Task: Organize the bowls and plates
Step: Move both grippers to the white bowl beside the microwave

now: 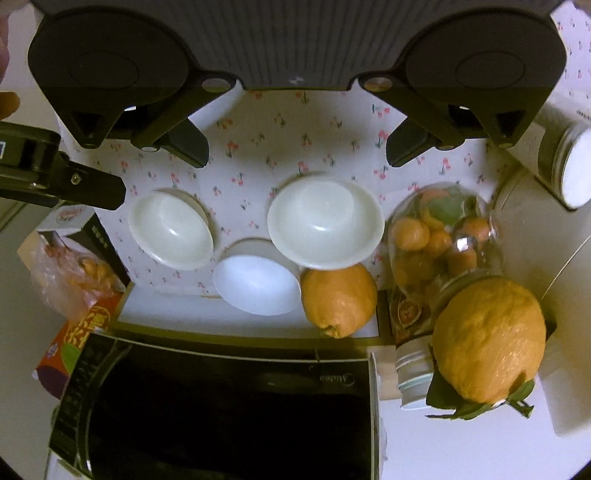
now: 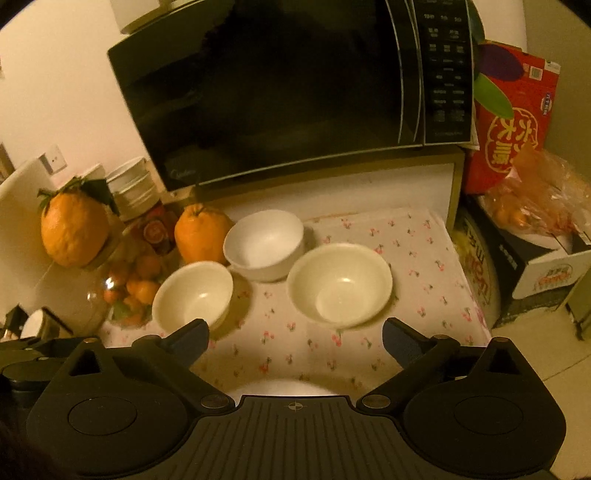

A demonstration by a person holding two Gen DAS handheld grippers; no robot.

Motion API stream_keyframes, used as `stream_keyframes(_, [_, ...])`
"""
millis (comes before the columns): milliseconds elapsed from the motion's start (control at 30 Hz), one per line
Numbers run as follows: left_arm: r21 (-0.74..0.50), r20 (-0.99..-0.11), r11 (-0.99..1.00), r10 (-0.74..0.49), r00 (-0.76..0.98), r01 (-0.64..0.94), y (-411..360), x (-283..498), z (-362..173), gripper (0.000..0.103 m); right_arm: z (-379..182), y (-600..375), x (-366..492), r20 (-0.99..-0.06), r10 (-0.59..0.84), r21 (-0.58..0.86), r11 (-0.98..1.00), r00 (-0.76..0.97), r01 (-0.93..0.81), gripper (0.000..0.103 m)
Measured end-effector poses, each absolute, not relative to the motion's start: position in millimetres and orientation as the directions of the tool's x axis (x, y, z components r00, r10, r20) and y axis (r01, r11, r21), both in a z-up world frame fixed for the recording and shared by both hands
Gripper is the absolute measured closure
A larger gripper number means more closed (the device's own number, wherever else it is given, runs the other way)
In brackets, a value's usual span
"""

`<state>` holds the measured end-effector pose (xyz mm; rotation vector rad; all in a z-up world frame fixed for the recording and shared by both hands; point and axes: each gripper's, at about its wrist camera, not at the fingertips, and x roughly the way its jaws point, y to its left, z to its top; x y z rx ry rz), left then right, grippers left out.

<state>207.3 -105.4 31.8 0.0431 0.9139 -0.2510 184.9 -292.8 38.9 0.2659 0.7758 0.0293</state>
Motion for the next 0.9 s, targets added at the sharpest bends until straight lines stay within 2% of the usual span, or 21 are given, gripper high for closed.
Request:
stream_keyframes(367, [-0.091, -0.748, 0.97, -0.215, 0.628, 0.225, -112.9, 260.7, 26.4, 0.001, 19.8, -311.6, 255.6, -0.688, 0.161, 0.315, 0.945, 0.708, 0.09, 0.002])
stream_keyframes(500, [-0.093, -0.728, 0.966, -0.232, 0.646, 0.241, -116.6, 280.4, 20.4, 0.006, 7.3, -317.0, 274.9, -0.673, 0.195, 0.355, 0.931, 0.713, 0.08, 0.002])
stream_keyframes(700, [-0.15, -0.707, 0.958, -0.277, 0.65, 0.246, -115.0, 304.2, 7.7, 0.025, -10.5, -326.8, 299.7, -0.638, 0.233, 0.409, 0.91, 0.734, 0.067, 0.002])
stream_keyframes(867, [-0.2, -0.701, 0.949, -0.313, 0.64, 0.245, -115.3, 317.2, -3.0, 0.048, -25.0, -327.2, 315.2, -0.607, 0.247, 0.459, 0.885, 0.755, 0.079, 0.005])
stream_keyframes(900, [-0.206, -0.7, 0.947, -0.32, 0.638, 0.248, -116.2, 318.9, -4.6, 0.05, -27.2, -326.9, 317.3, -0.599, 0.249, 0.465, 0.882, 0.761, 0.078, 0.006])
